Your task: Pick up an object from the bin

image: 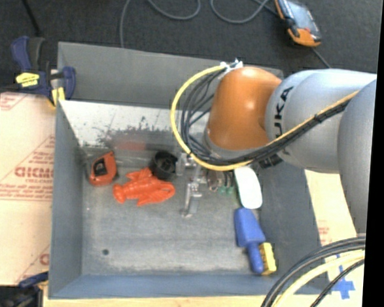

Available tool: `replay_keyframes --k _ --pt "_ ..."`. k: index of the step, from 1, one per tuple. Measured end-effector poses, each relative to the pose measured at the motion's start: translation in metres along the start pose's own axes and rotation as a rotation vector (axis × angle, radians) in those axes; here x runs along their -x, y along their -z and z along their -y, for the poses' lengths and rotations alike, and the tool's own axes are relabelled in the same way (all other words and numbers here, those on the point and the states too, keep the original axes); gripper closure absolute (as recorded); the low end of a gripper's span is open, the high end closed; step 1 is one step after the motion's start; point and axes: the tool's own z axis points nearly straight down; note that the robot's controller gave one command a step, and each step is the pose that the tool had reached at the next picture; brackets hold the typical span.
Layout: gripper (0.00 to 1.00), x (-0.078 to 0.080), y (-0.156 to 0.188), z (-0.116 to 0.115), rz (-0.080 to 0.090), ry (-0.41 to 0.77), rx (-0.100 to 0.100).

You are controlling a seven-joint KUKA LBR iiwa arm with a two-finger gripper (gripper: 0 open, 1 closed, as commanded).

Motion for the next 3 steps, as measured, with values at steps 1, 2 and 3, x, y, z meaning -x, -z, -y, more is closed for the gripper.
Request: replay_keyframes --k 1,2,3 --pt "0.00 0.001 0.004 0.000 0.006 -0.001 0.000" --pt "0.00 0.026 -0.028 -0.017 0.021 0.040 -0.002" --pt "1.00 0.042 -0.054 -0.048 0.020 -0.059 0.001"
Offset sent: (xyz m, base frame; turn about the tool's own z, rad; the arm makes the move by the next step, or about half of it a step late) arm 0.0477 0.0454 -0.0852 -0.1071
